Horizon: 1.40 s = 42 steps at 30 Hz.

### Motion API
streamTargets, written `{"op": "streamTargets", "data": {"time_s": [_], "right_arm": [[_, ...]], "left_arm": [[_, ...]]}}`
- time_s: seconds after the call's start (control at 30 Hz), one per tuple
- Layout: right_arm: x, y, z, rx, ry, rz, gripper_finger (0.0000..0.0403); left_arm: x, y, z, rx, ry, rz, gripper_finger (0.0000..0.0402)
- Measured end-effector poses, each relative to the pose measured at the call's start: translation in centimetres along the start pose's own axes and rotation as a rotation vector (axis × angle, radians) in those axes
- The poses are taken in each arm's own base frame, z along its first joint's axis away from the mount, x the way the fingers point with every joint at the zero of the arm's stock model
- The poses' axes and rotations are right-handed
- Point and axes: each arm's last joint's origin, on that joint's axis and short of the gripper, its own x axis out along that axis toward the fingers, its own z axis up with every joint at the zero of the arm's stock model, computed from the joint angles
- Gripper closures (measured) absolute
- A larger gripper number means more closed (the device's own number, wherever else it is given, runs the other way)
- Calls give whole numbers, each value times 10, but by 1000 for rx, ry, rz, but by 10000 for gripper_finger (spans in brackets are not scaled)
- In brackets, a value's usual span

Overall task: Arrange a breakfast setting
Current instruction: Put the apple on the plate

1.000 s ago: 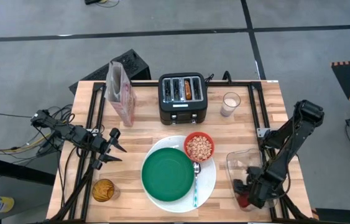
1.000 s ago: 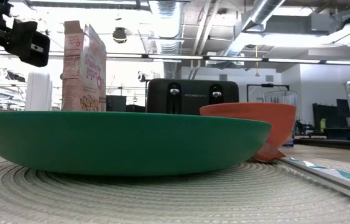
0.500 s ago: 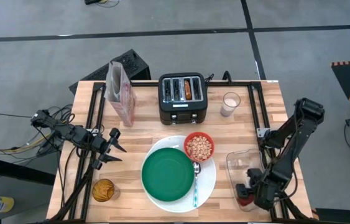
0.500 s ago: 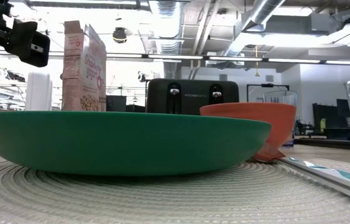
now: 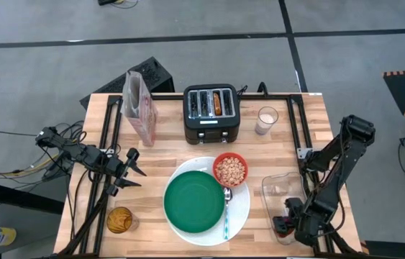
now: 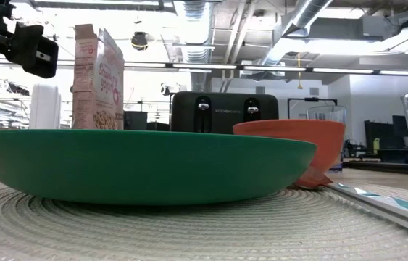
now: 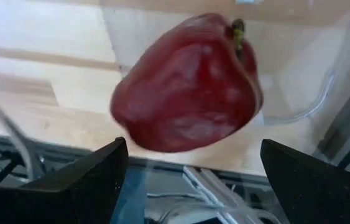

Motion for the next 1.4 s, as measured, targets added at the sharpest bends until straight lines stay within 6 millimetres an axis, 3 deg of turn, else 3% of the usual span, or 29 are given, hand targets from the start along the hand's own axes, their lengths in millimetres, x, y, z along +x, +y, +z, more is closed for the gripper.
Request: {"op": "streamTargets", "data": {"time_s": [0.5, 0.97, 1.4], "right_arm": [[19, 9, 14, 53, -138, -14, 16], [10, 4, 26, 60, -246, -69, 16], [15, 0, 30, 70, -262, -131, 19]], "left_arm": [[0, 0, 0, 0, 0, 0, 226], [0, 0, 0, 0, 0, 0, 226], [0, 0, 0, 0, 0, 0, 226]]}}
